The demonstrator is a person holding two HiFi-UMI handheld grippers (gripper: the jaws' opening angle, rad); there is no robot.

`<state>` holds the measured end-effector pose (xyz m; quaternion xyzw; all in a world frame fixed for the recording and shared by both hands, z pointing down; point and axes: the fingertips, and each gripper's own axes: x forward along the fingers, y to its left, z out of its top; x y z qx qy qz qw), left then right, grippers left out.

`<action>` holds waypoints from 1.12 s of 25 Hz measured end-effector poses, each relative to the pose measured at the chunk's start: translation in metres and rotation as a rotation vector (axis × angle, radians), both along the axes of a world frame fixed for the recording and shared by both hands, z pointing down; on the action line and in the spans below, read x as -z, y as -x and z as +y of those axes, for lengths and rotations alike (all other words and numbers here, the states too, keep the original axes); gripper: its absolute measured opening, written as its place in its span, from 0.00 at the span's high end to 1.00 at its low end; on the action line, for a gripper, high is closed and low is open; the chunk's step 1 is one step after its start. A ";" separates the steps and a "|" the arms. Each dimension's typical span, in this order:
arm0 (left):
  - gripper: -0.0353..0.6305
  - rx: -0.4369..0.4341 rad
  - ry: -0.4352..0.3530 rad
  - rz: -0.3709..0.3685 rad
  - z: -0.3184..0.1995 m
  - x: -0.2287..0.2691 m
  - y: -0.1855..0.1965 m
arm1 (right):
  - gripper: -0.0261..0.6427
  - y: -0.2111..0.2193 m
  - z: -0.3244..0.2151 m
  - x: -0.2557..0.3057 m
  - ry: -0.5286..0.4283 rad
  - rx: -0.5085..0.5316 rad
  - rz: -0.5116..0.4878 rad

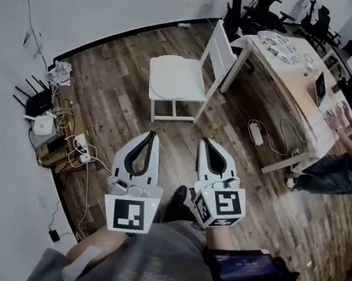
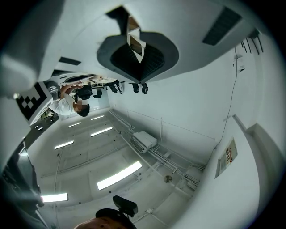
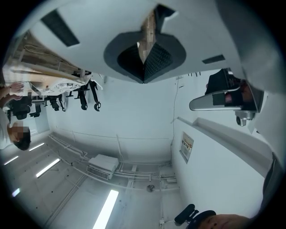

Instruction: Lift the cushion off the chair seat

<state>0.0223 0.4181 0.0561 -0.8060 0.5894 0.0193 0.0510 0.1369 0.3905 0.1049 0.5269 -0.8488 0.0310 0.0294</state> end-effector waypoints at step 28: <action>0.94 0.060 0.102 -0.154 -0.242 -0.021 -0.089 | 0.95 -0.075 -0.252 -0.036 0.078 0.066 -0.150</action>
